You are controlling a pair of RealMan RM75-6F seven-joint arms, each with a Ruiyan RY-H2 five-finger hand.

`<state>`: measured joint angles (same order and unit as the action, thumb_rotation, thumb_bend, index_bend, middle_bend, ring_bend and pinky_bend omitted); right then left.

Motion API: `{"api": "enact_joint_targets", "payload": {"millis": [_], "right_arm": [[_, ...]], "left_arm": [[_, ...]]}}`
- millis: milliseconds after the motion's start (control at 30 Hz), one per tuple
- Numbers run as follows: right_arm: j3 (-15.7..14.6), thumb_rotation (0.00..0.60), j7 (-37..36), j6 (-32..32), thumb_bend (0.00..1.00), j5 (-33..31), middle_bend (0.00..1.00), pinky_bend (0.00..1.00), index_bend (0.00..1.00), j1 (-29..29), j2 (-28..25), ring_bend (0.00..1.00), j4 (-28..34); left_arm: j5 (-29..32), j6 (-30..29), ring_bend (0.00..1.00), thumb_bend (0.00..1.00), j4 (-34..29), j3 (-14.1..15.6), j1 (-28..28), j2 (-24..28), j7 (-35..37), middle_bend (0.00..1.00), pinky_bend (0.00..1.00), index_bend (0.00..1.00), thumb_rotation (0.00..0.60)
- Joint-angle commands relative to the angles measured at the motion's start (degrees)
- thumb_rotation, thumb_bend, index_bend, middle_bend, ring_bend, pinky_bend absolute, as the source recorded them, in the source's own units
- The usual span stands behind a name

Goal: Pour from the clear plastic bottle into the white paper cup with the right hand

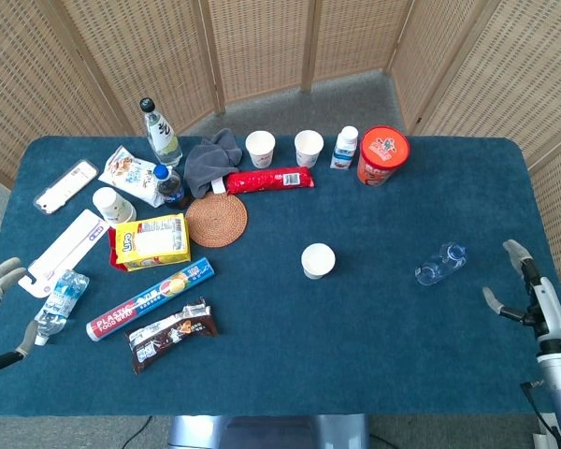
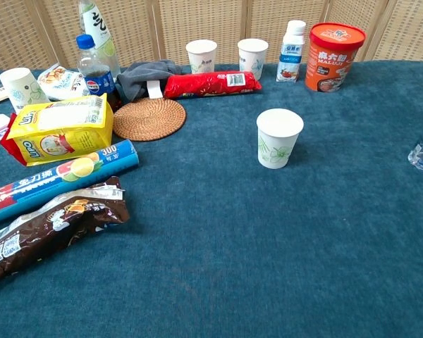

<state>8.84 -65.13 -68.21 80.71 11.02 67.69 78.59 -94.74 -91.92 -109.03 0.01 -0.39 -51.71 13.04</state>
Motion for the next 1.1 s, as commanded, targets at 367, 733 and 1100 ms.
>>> {"api": "enact_joint_targets", "payload": {"millis": [367, 733, 1100], "right_arm": [[-0.4, 0.544, -6.5, 2.7, 0.05, 1.0, 0.0, 0.0, 0.0, 2.6, 7.1, 0.0, -8.6], [0.4, 0.546, -7.5, 2.8, 0.05, 0.3, 0.0, 0.0, 0.0, 3.8, 9.6, 0.0, -11.3], [0.5, 0.577, -6.6, 3.4, 0.05, -0.6, 0.0, 0.0, 0.0, 4.3, 11.7, 0.0, -12.8]], "left_arm": [[-0.5, 0.3, 0.08, 0.51, -0.6, -0.5, -1.1, 0.5, -0.1, 0.1, 0.05, 0.12, 0.453], [-0.3, 0.7, 0.08, 0.51, -0.7, -0.7, -1.6, 0.7, -0.1, 0.1, 0.05, 0.12, 0.456], [-0.2, 0.8, 0.08, 0.51, -0.6, -0.7, -1.9, 0.7, 0.2, 0.1, 0.05, 0.12, 0.452]]}}
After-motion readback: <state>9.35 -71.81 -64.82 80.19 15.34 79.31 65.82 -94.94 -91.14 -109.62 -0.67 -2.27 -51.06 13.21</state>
